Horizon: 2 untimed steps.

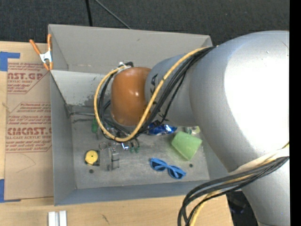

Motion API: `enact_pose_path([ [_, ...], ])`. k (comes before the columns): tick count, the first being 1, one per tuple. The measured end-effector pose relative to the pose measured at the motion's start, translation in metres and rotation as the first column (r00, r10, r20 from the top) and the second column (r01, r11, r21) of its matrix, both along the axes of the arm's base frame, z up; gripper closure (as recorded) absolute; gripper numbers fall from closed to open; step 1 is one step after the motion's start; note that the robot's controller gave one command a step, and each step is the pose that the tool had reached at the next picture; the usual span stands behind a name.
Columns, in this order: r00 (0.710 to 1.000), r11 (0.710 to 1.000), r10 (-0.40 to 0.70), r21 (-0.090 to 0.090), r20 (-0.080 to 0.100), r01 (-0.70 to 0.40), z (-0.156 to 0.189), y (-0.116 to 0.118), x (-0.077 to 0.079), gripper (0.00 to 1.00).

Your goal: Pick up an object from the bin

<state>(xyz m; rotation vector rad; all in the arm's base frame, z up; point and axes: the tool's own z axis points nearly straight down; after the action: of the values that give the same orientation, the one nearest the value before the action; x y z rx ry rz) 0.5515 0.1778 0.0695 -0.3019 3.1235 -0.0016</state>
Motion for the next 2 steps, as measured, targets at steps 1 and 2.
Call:
enact_pose_path([
  [1, 0.997, 0.997, 0.083, 0.003, 0.000, -0.083, 0.001, 0.043, -0.058, 0.00],
  [2, 1.000, 1.000, 0.006, 0.001, 0.000, -0.006, 0.001, 0.014, -0.011, 0.00],
])
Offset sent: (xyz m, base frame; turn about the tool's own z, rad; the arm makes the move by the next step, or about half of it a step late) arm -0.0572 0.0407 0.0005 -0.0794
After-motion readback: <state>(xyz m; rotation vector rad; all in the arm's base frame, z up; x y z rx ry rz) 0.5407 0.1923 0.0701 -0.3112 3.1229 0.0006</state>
